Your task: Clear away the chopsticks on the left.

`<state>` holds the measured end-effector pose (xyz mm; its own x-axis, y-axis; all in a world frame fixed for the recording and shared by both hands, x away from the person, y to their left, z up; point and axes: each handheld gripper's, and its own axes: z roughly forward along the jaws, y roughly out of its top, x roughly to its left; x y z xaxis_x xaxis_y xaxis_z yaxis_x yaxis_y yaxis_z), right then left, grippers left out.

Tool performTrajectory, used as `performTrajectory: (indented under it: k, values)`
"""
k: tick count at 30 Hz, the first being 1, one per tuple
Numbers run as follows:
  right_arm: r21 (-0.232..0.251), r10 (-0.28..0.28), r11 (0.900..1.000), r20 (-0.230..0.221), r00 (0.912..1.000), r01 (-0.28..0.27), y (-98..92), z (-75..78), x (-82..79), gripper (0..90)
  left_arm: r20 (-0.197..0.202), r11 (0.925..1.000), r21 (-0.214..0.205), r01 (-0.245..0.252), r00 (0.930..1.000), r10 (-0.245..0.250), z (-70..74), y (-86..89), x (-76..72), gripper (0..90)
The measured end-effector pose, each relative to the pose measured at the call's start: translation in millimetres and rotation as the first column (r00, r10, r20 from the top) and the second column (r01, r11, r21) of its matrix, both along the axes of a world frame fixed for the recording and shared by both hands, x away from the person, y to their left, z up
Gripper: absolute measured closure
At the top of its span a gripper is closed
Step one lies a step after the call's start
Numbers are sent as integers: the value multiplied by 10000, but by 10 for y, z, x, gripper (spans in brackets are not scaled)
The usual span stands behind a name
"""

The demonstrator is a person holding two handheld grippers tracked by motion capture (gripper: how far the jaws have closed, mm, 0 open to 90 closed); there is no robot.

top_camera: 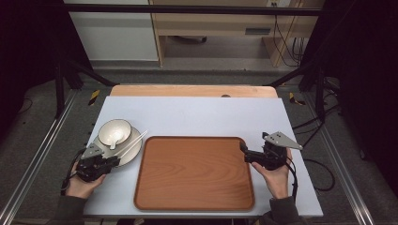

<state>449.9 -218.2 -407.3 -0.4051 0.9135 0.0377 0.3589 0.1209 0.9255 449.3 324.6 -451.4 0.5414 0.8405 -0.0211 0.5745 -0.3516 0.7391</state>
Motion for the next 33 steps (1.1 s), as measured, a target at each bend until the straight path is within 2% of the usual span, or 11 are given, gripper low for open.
performTrajectory:
  k: [8,9,13,17,26,33]
  values:
    - [-36,6,10000,-2,10000,-6,2,-3,3,82,-251,9999,57,-130,9996,131,-31,-100,101,825]
    - [-40,18,10000,-17,10000,-18,2,-4,3,81,-195,9998,-42,-213,9996,212,-35,-119,102,830]
    - [-19,6,10000,-37,10000,-6,6,-3,-1,82,-282,9999,99,-116,9995,119,-23,-133,96,839]
    - [16,17,10000,-31,10000,-17,6,-1,-2,81,-303,9999,57,-102,9995,104,-14,-155,80,841]
    - [2,-30,10000,30,10000,30,-10,7,-6,72,56,9997,-150,-197,9998,197,117,-245,-25,842]
    - [68,-123,9999,64,9999,123,-27,17,-11,68,439,9985,-539,-127,9989,151,210,-390,-117,841]
